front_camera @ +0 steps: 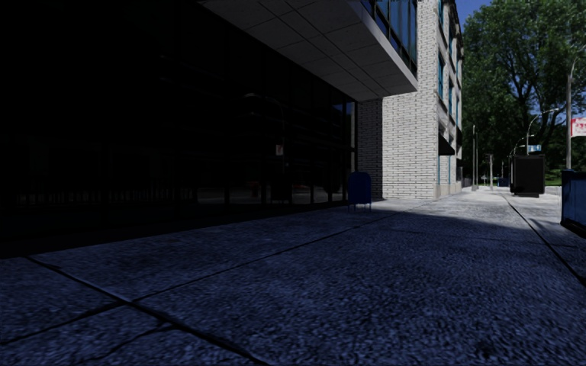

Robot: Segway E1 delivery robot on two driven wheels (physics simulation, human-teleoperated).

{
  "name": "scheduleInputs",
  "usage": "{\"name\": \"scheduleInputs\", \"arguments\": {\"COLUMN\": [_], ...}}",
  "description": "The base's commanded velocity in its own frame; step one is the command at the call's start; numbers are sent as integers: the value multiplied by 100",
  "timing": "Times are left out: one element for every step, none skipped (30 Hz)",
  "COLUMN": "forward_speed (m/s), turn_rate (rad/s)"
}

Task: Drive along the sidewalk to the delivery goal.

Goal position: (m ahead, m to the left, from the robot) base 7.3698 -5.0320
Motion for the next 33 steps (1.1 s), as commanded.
{"name": "scheduleInputs", "arguments": {"forward_speed": [200, 200, 200, 200, 200, 200, 200, 200, 200, 200, 200, 200, 200, 200, 200, 200, 200, 200, 200, 200, 200, 200, 200, 200, 200, 200, 200, 200, 200, 200, 200, 200, 200], "turn_rate": [-71, -71, -71, -71, -71, -71, -71, -71, -71, -71, -71, -71, -71, -71, -71, -68, -67, -67, -66, -66, -66, -59, -59, -40, 0, 0, 0, 0, 0, 0, 0, 0, 0]}}
